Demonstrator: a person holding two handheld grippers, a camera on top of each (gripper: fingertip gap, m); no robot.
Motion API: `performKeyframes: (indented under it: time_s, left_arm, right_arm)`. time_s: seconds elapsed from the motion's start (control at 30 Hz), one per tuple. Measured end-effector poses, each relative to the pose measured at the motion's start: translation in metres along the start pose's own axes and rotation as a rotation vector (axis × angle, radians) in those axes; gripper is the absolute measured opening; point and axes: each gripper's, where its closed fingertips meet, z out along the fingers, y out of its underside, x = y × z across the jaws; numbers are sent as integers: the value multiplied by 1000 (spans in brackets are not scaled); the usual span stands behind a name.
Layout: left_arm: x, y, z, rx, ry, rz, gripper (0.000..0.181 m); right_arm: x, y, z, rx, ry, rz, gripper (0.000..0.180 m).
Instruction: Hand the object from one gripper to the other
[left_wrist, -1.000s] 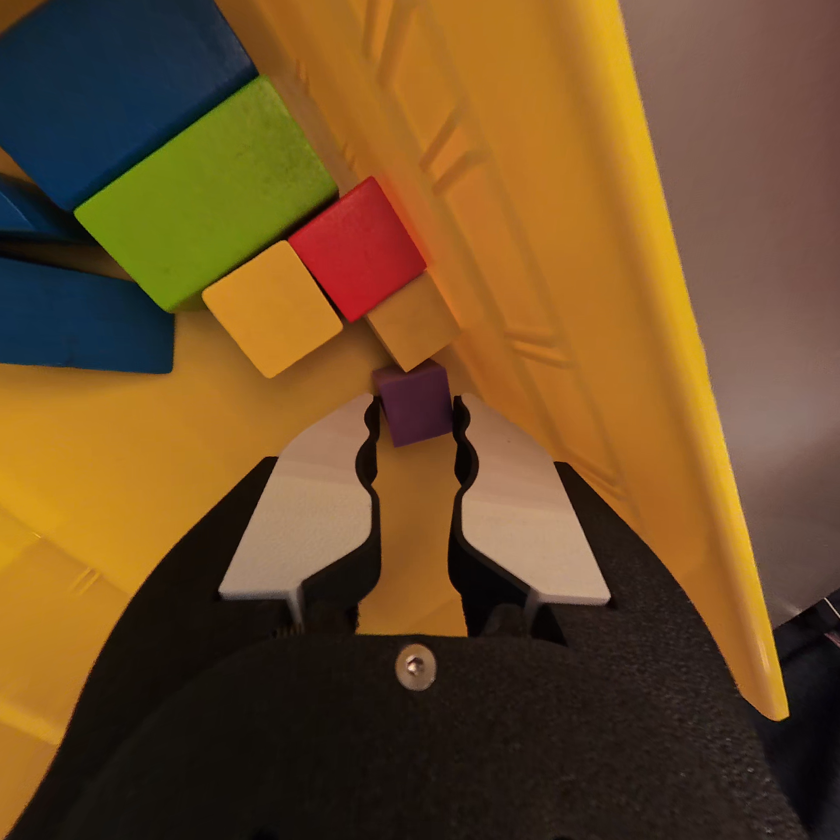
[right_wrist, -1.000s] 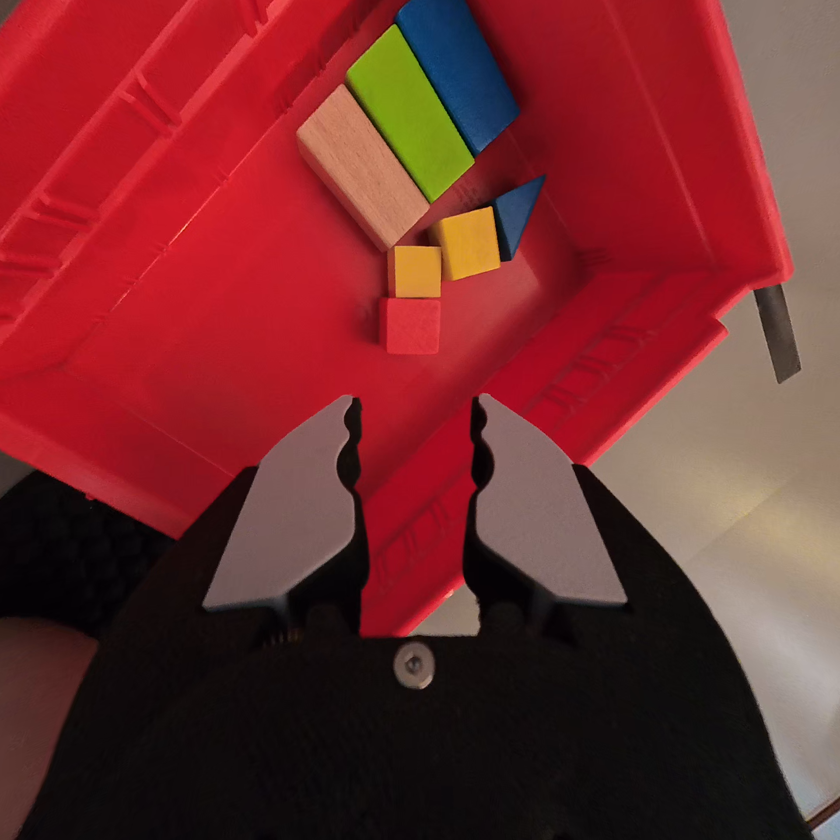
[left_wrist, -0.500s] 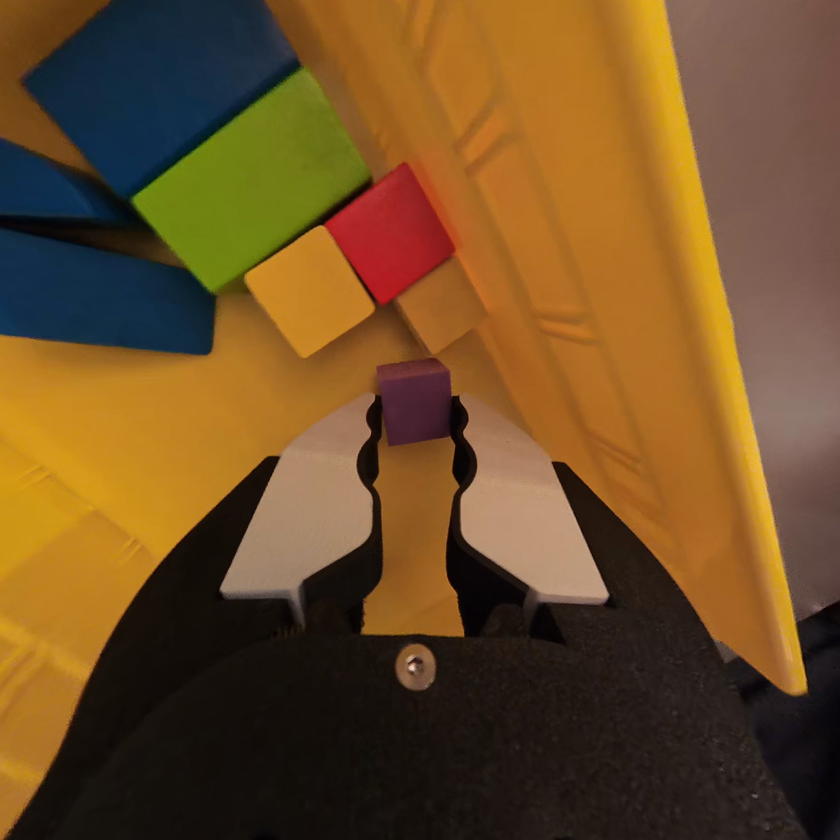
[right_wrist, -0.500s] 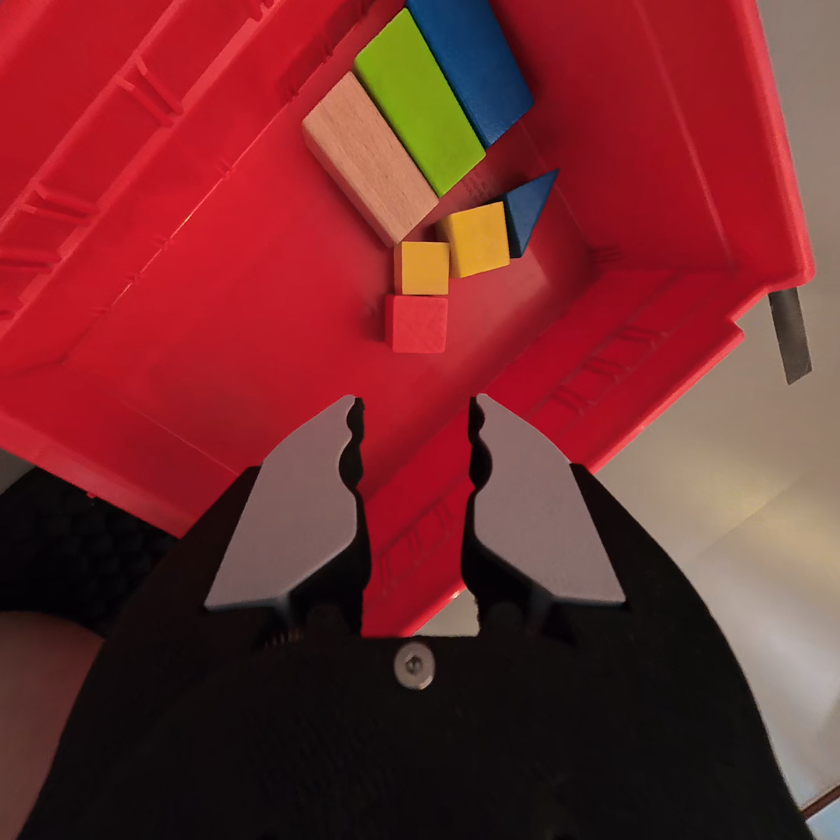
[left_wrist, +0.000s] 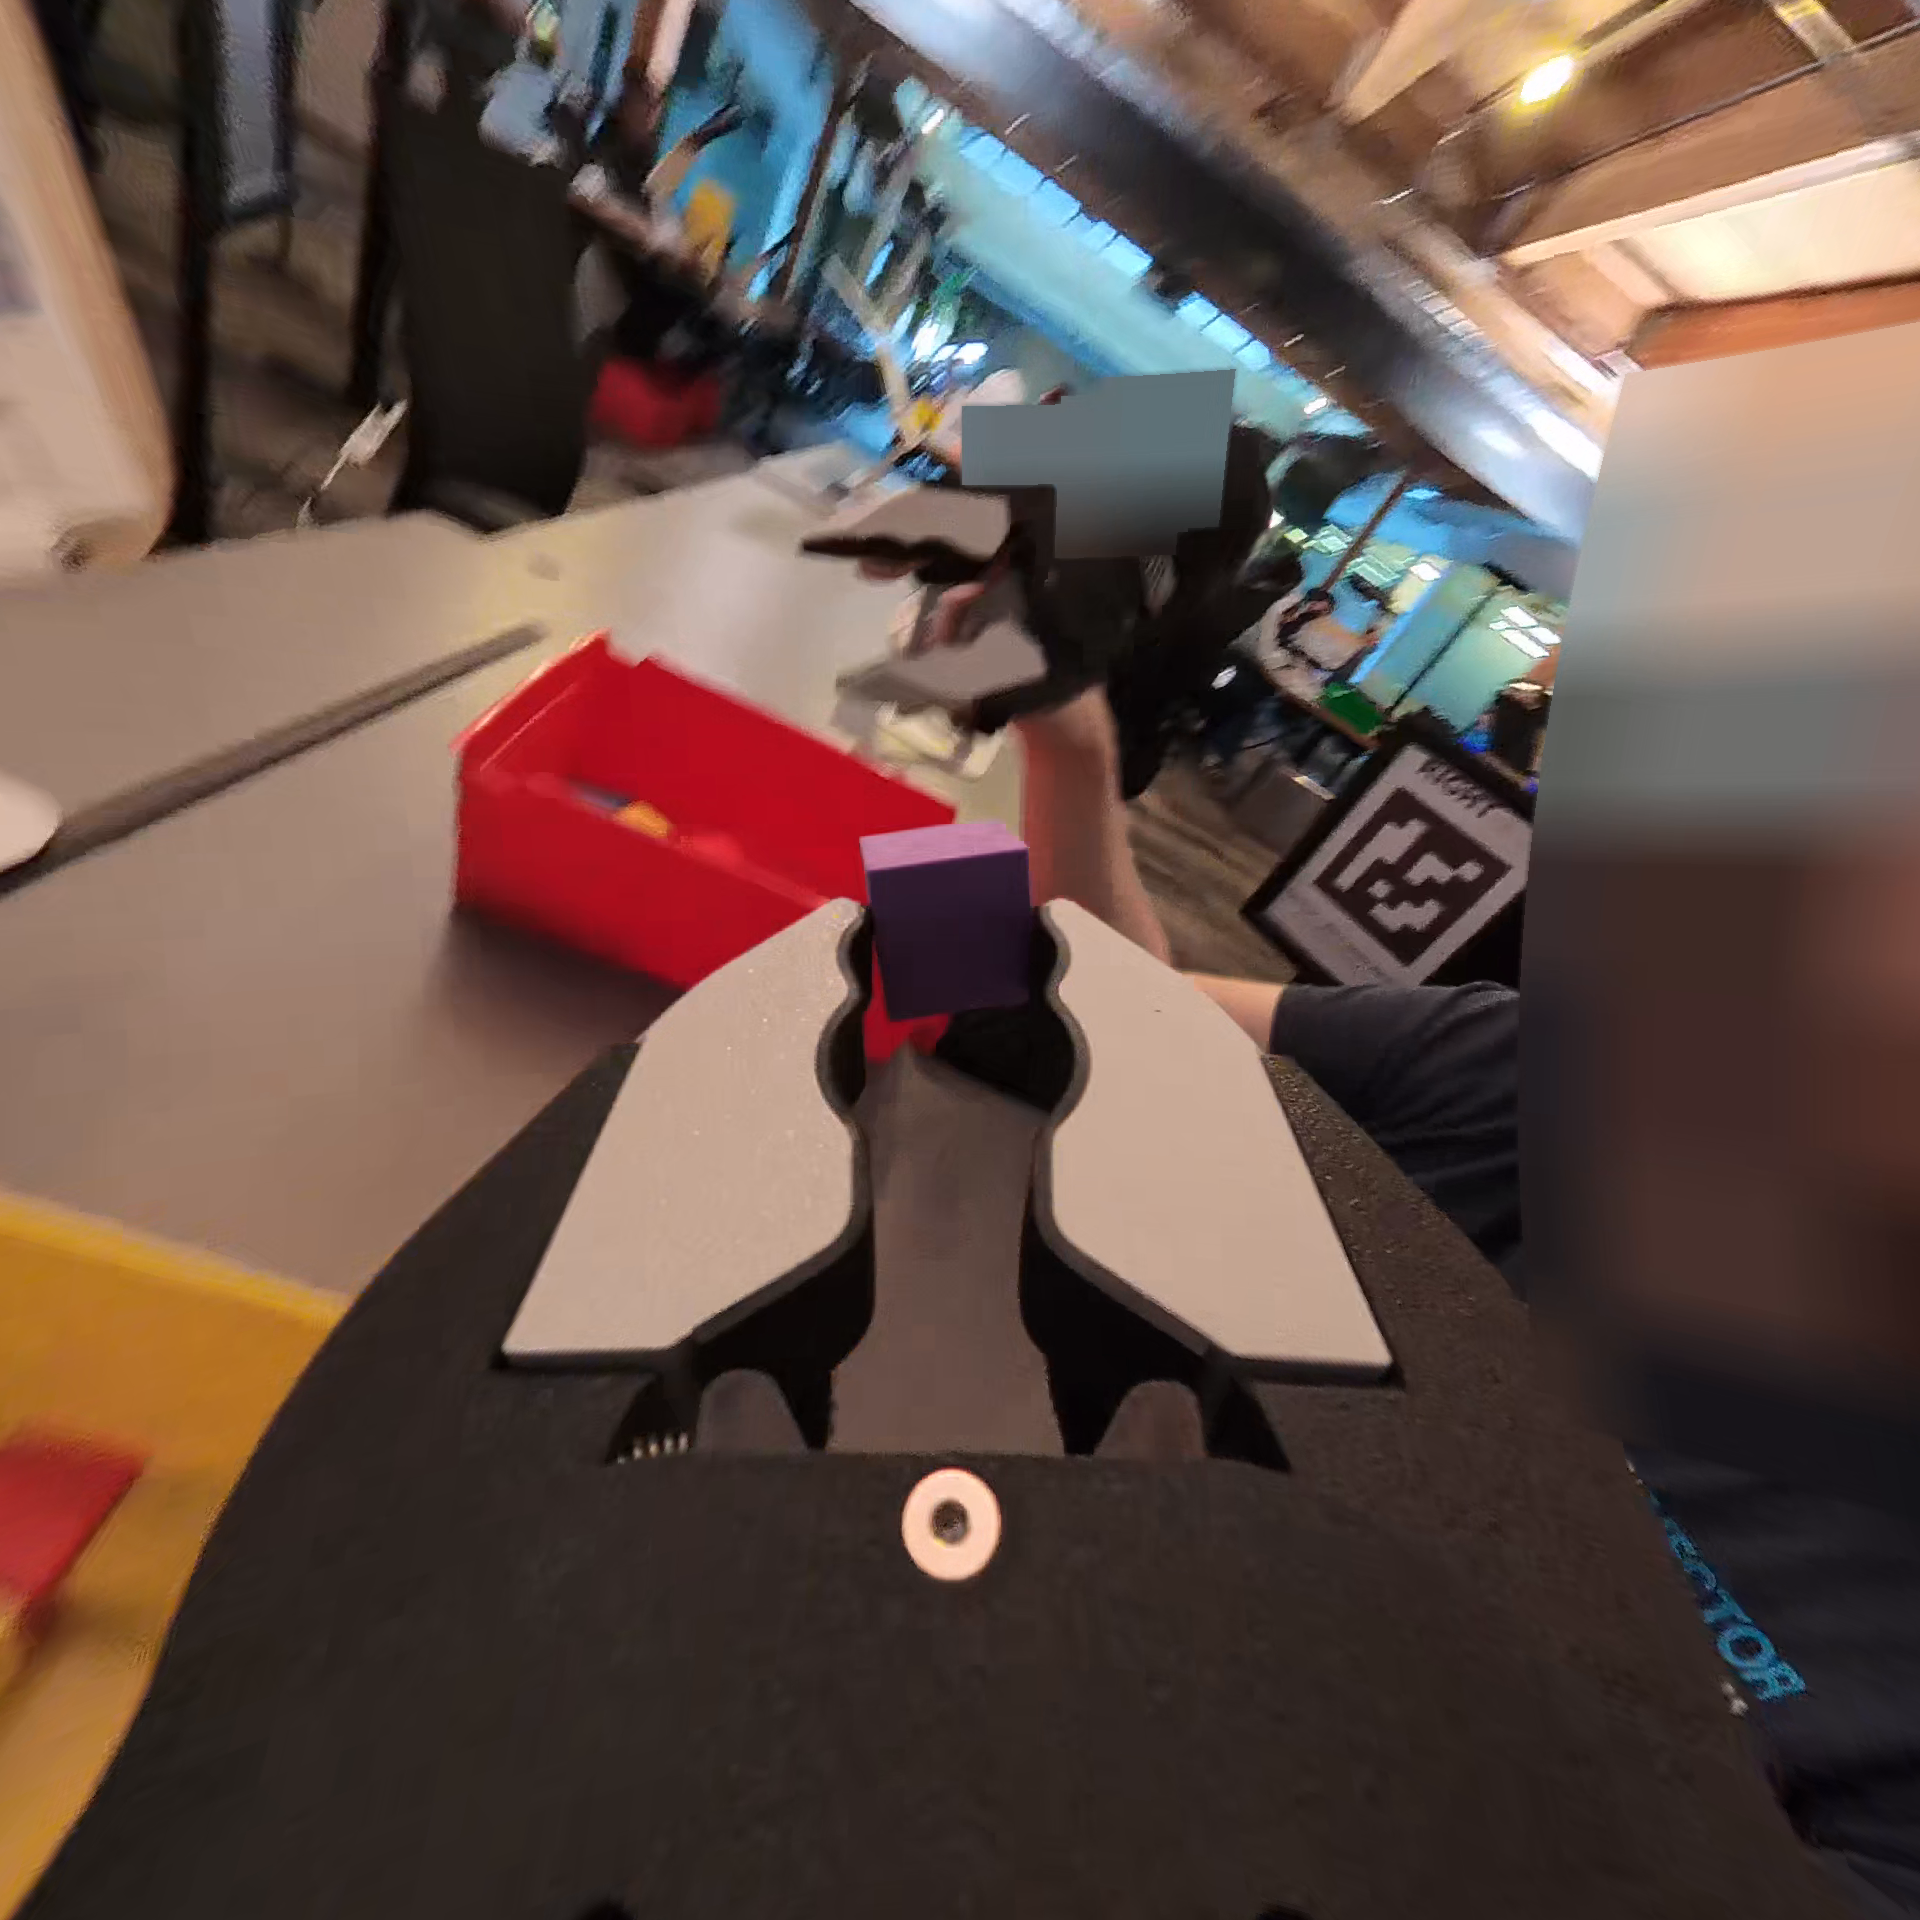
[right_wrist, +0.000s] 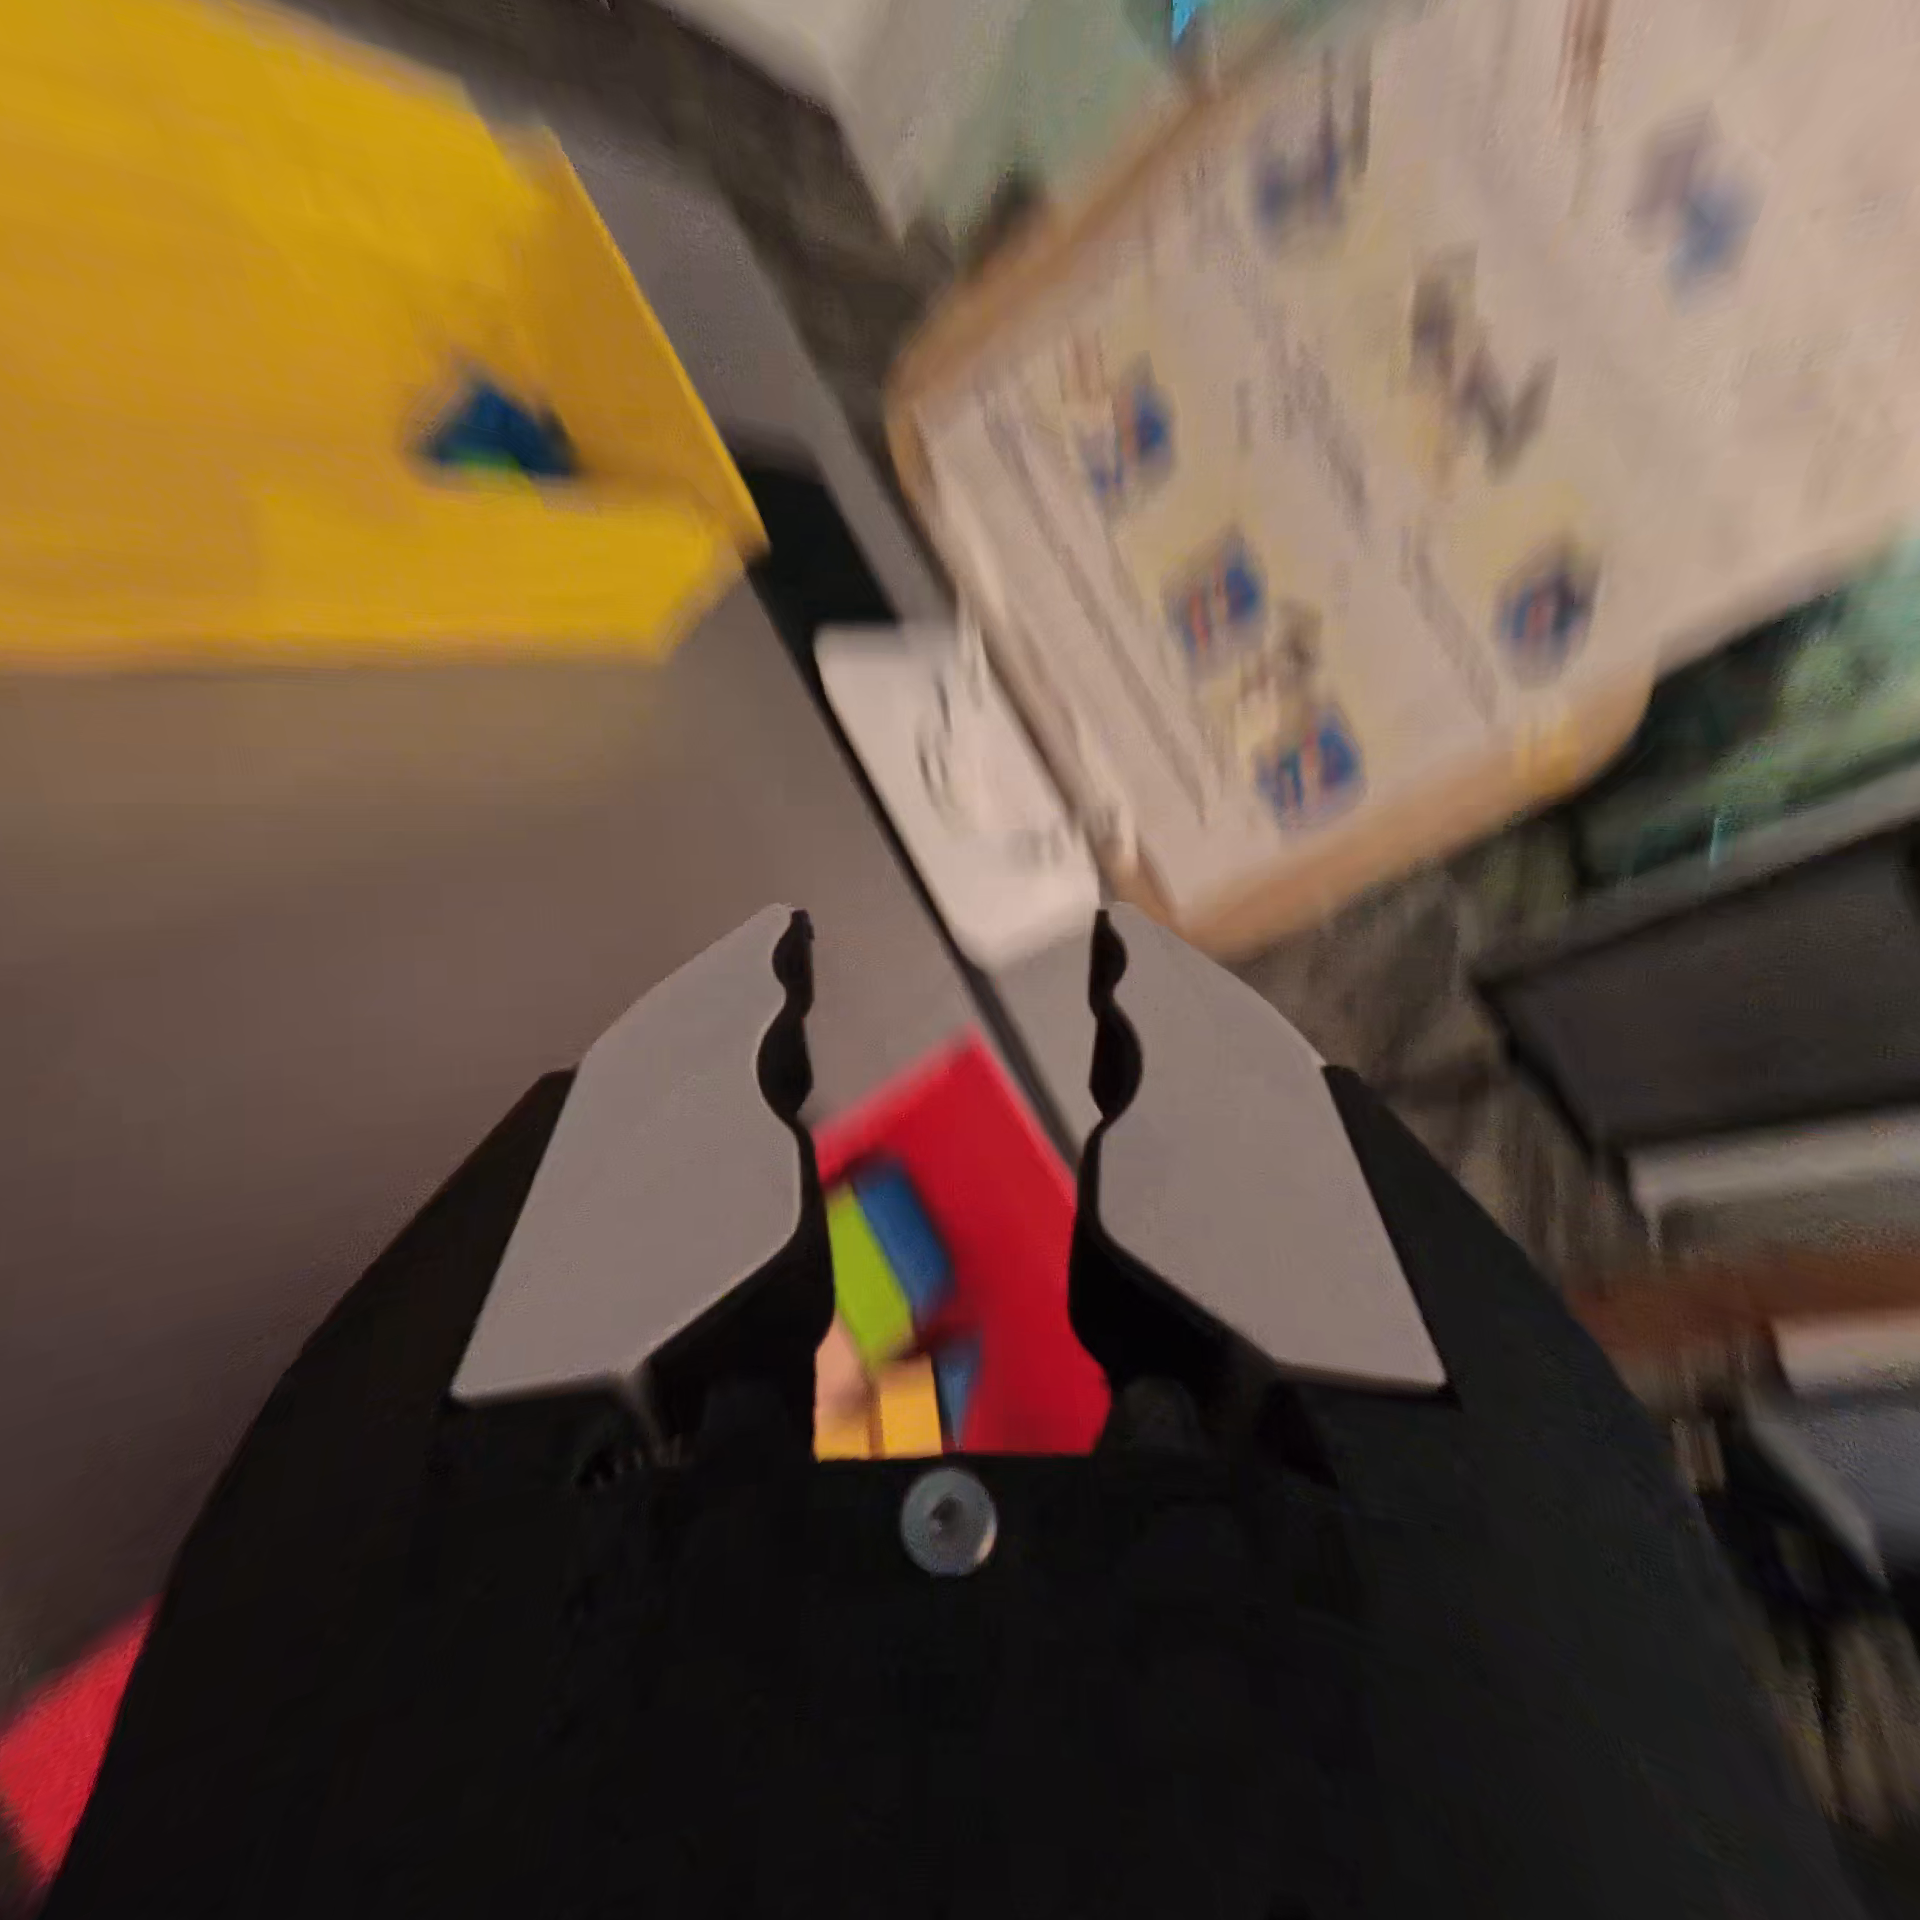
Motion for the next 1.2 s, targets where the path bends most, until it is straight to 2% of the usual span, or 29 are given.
performKeyframes:
  time_s: [0.1, 0.27, 0.33, 0.53, 0.83, 0.9, 0.93, 0.97, 1.03, 1.1, 1.13, 1.2]
  left_arm:
    - [29, -10, 25, 63, 128, 53, 28]
    - [56, 2, 64, 22, 258, 48, 28]
    - [62, 9, 74, -8, 287, 43, 28]
    - [65, 20, 87, -50, 330, 34, 28]
    - [68, 22, 90, -53, 350, 53, 28]
    - [64, 19, 88, -42, 325, 52, 34]
    - [59, 18, 86, -43, 293, 44, 46]
    - [54, 17, 83, -50, 263, 40, 51]
    - [45, 16, 75, -65, 188, 65, 49]
    - [41, 12, 67, -63, 128, 109, 47]
    - [40, 11, 64, -67, 111, 124, 47]
    - [41, 12, 59, -88, 102, 130, 46]
  right_arm:
    - [-52, -77, -1, 347, -66, -117, 57]
    - [-99, -128, -18, 584, 12, -278, 56]
    - [-104, -136, -22, 619, 72, -322, 53]
    - [-113, -143, -29, 702, 106, -357, 31]
    - [-113, -139, -30, 659, 81, -394, 30]
    - [-104, -134, -37, 640, 53, -388, 30]
    - [-93, -125, -39, 588, 34, -384, 30]
    - [-74, -110, -41, 501, 33, -363, 30]
    - [-39, -53, -42, 241, -88, -199, 30]
    - [-8, 22, -41, -18, -126, -16, 30]
    - [9, 66, -39, -176, -82, 34, 30]
    - [11, 153, -41, -537, -130, 133, 30]
